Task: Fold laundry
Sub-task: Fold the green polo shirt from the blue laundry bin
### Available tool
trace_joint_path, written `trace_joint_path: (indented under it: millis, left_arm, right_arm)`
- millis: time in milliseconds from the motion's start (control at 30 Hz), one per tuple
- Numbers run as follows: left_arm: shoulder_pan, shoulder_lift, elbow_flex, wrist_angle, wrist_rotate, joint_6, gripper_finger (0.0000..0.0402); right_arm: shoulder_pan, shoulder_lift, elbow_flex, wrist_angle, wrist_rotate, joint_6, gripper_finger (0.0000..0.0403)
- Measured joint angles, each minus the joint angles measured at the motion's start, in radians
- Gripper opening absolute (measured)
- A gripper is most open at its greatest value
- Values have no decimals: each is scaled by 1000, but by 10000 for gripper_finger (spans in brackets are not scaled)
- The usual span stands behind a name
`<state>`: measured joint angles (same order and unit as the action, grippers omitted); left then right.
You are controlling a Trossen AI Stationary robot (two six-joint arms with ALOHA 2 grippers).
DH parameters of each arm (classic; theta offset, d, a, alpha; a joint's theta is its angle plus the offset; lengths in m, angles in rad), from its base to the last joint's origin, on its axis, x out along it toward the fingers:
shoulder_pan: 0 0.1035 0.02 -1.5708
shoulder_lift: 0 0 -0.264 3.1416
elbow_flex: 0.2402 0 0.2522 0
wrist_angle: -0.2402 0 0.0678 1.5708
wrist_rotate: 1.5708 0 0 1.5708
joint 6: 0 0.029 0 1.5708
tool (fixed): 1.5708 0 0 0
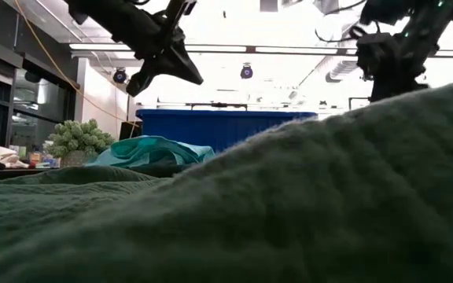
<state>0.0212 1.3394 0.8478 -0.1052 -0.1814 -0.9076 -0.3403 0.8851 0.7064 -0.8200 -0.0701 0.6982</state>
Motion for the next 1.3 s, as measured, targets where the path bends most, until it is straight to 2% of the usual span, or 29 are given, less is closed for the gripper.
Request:
trace_joint_path:
  millis: [100, 233, 400, 733, 933, 1133, 1300]
  left_arm:
    - [5, 36, 0, 6, 82, -26, 1]
    - [22, 104, 0, 58, 189, -26, 5]
    - [32, 172, 20, 118, 222, -11, 30]
    - [65, 184, 60, 120, 224, 125, 132]
    - [109, 184, 60, 120, 271, 159, 186]
    - [145, 184, 60, 130, 276, 160, 203]
    - [162, 184, 60, 129, 276, 159, 204]
  right_arm:
    - [-39, 34, -16, 32, -45, -80, 0]
    - [-82, 86, 0, -1, 1, -217, 1]
    - [-140, 129, 5, -103, 40, -322, 8]
    - [-160, 150, -1, -75, 25, -215, 96]
    - [-160, 150, -1, -77, 26, -201, 115]
    - [-196, 161, -1, -88, 142, -185, 116]
    - [-276, 251, -1, -87, 211, -98, 116]
